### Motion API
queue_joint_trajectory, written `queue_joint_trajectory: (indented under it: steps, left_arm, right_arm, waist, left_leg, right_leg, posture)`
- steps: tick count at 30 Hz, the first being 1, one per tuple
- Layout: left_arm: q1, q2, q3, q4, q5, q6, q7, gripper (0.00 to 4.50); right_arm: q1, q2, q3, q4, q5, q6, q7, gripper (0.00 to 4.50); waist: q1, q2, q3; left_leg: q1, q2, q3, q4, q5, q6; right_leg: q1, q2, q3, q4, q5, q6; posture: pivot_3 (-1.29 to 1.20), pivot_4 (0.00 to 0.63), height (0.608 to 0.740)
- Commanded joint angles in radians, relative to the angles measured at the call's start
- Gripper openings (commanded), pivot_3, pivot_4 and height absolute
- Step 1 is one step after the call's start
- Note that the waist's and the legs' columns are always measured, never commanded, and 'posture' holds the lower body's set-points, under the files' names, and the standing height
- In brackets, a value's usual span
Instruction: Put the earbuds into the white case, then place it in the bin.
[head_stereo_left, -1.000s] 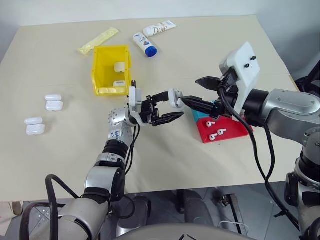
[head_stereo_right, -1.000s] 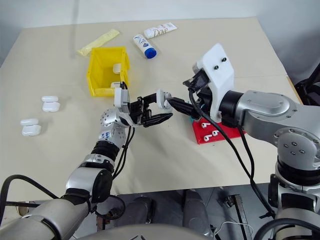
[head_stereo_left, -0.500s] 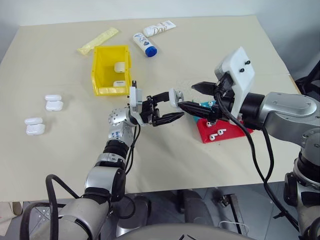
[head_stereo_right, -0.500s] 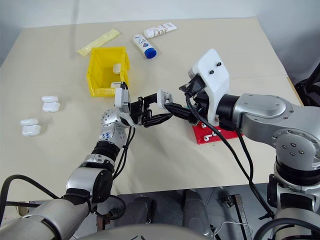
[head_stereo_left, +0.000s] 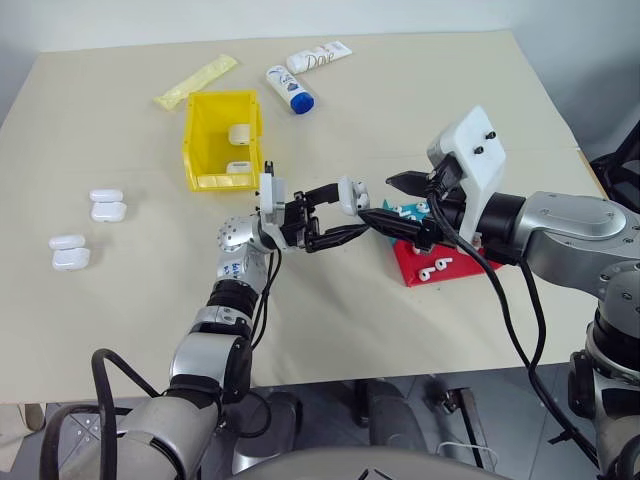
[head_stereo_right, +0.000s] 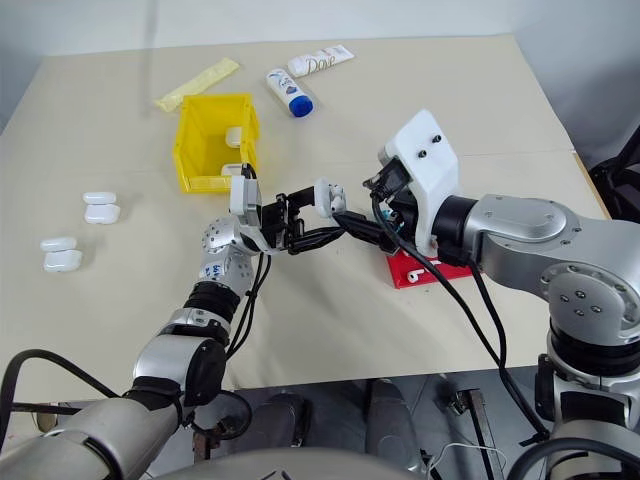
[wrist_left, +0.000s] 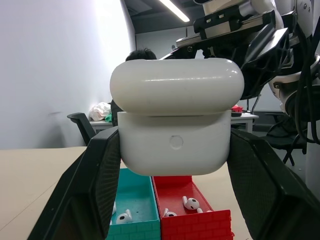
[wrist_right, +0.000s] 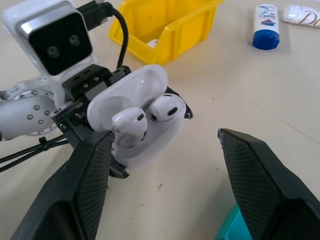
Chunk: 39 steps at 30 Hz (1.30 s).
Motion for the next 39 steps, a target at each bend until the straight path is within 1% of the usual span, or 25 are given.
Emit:
queue_joint_trajectory:
  steps: [1, 11, 17, 24, 32, 37, 39]
  left_arm:
    - [-0.028, -0.009, 0.003, -0.012, -0.009, -0.013, 0.005, 2.79]
    - [-0.026, -0.011, 0.002, -0.012, -0.009, -0.016, 0.006, 2.79]
    - [-0.028, -0.011, 0.002, -0.008, -0.009, -0.017, 0.001, 2.79]
    - [-0.033, -0.018, 0.002, -0.001, -0.008, -0.021, -0.002, 2.79]
    - [-0.041, -0.017, 0.006, 0.013, -0.008, -0.025, -0.008, 2.79]
    - [-0.043, -0.01, 0.005, 0.021, -0.006, -0.021, -0.02, 2.79]
    - [-0.044, -0.007, 0.001, 0.024, -0.002, -0.021, -0.029, 2.79]
  right_arm:
    - [-0.005, -0.009, 0.011, -0.007, -0.028, -0.023, 0.022, 3.45]
    - [-0.024, 0.006, 0.026, -0.008, -0.06, -0.029, 0.049, 3.45]
    - [-0.061, 0.014, 0.006, -0.015, -0.045, -0.012, 0.038, 3.45]
    - [-0.071, 0.044, 0.012, -0.019, -0.046, -0.002, 0.019, 3.45]
    - [-0.079, 0.023, -0.029, -0.043, -0.005, 0.027, 0.022, 3.45]
    - [-0.082, -0.017, -0.076, -0.029, -0.016, 0.02, 0.022, 3.45]
    - [-0.081, -0.028, -0.069, -0.018, -0.031, 0.009, 0.032, 3.45]
  waist:
    - [0.0, 0.0, 0.0]
    - [0.0, 0.0, 0.0]
    - [-0.001, 0.0, 0.0]
    - [0.0, 0.0, 0.0]
    - [0.0, 0.0, 0.0]
    - [0.0, 0.0, 0.0]
    - [0.0, 0.0, 0.0]
  left_leg:
    - [0.0, 0.0, 0.0, 0.0, 0.0, 0.0]
    - [0.0, 0.0, 0.0, 0.0, 0.0, 0.0]
    - [0.0, 0.0, 0.0, 0.0, 0.0, 0.0]
    - [0.0, 0.0, 0.0, 0.0, 0.0, 0.0]
    - [0.0, 0.0, 0.0, 0.0, 0.0, 0.0]
    - [0.0, 0.0, 0.0, 0.0, 0.0, 0.0]
    - [0.0, 0.0, 0.0, 0.0, 0.0, 0.0]
  right_leg:
    - [0.0, 0.0, 0.0, 0.0, 0.0, 0.0]
    - [0.0, 0.0, 0.0, 0.0, 0.0, 0.0]
    - [0.0, 0.0, 0.0, 0.0, 0.0, 0.0]
    - [0.0, 0.0, 0.0, 0.0, 0.0, 0.0]
    - [0.0, 0.0, 0.0, 0.0, 0.0, 0.0]
    - [0.0, 0.0, 0.0, 0.0, 0.0, 0.0]
    - [0.0, 0.0, 0.0, 0.0, 0.0, 0.0]
  posture:
    - [0.0, 0.15, 0.74]
    - [0.0, 0.15, 0.74]
    - [0.0, 0.15, 0.74]
    - [0.0, 0.15, 0.74]
    - [0.0, 0.15, 0.74]
    - [0.0, 0.15, 0.74]
    - [0.0, 0.15, 0.74]
